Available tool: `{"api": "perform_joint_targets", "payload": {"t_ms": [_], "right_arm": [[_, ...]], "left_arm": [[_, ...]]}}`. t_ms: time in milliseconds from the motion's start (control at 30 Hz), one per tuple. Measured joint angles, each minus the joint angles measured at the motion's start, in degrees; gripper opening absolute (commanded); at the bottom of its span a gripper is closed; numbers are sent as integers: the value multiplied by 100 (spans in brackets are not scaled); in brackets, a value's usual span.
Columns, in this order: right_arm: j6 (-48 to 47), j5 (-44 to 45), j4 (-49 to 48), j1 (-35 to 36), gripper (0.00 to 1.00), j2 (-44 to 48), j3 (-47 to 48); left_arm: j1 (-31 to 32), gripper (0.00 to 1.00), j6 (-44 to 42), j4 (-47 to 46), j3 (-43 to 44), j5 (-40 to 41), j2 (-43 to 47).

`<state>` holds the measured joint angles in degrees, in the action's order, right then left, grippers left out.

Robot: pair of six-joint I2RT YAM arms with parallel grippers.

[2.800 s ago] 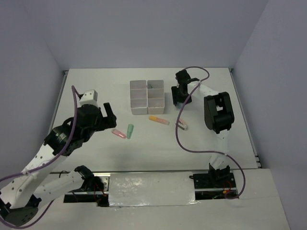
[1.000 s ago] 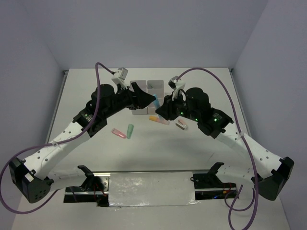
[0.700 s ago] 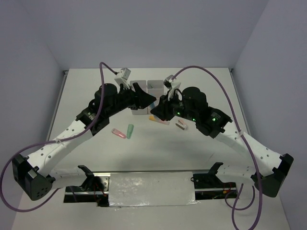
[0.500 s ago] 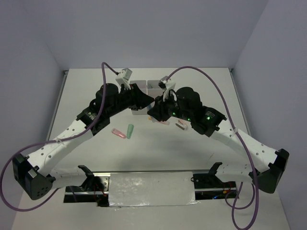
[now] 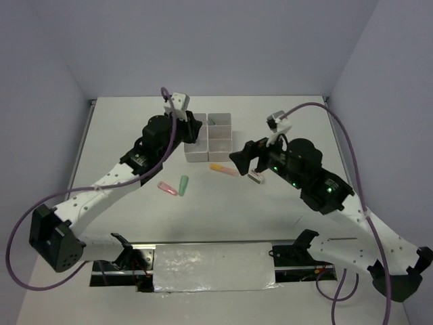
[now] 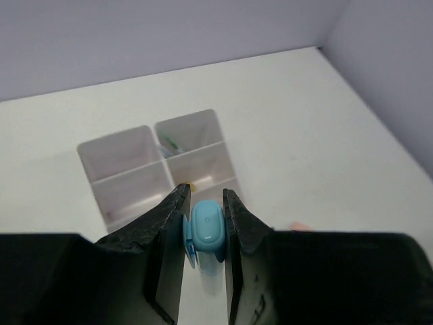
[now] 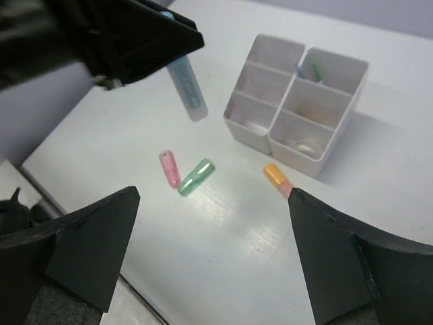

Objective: Sort the stationery into containers
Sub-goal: Place the stationery in the storage box.

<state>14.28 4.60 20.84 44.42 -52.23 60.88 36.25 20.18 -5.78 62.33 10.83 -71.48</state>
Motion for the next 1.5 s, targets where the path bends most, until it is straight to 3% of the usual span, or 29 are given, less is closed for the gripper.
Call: {"api": "perform_joint_targets", "payload": {"t_ms": [167,333,633,867,1000,1133,1233,1300,1400,1500], "right_arm": [[48,173,50,-44,100,750,-168],[85,107,52,-44,100,901,-546],[37,11,157,-59,100,807,-894],[-55,-52,149,-59,100,680,-892],[-72,-59,151,-59,100,540,-892],[-87,-81,151,-68,100,525,-868],[-87,-94,149,-70,100,522,-852],[-87,-98,149,-72,100,507,-850],[-85,-109,142,-81,100,431,-850],[-85,-162,140,-83,100,308,-850]], "left_arm": [[-592,0,-1027,-914,339,35,-1292],[-949,0,-1626,-1550,756,26,-2356],[-1150,0,-1690,-2750,750,-31,-2706],[-1261,0,-1556,-3884,251,-68,-2876],[-1316,5,-1379,-4103,138,-160,-3213],[-1344,18,-1259,-4371,63,-186,-3305],[-1353,45,-1217,-4542,-28,-186,-3335],[-1357,40,-1196,-4612,-103,-188,-3344],[-1357,45,-1178,-4669,-197,-186,-3344],[-1357,79,-1165,-4688,-249,-168,-3342]]}}
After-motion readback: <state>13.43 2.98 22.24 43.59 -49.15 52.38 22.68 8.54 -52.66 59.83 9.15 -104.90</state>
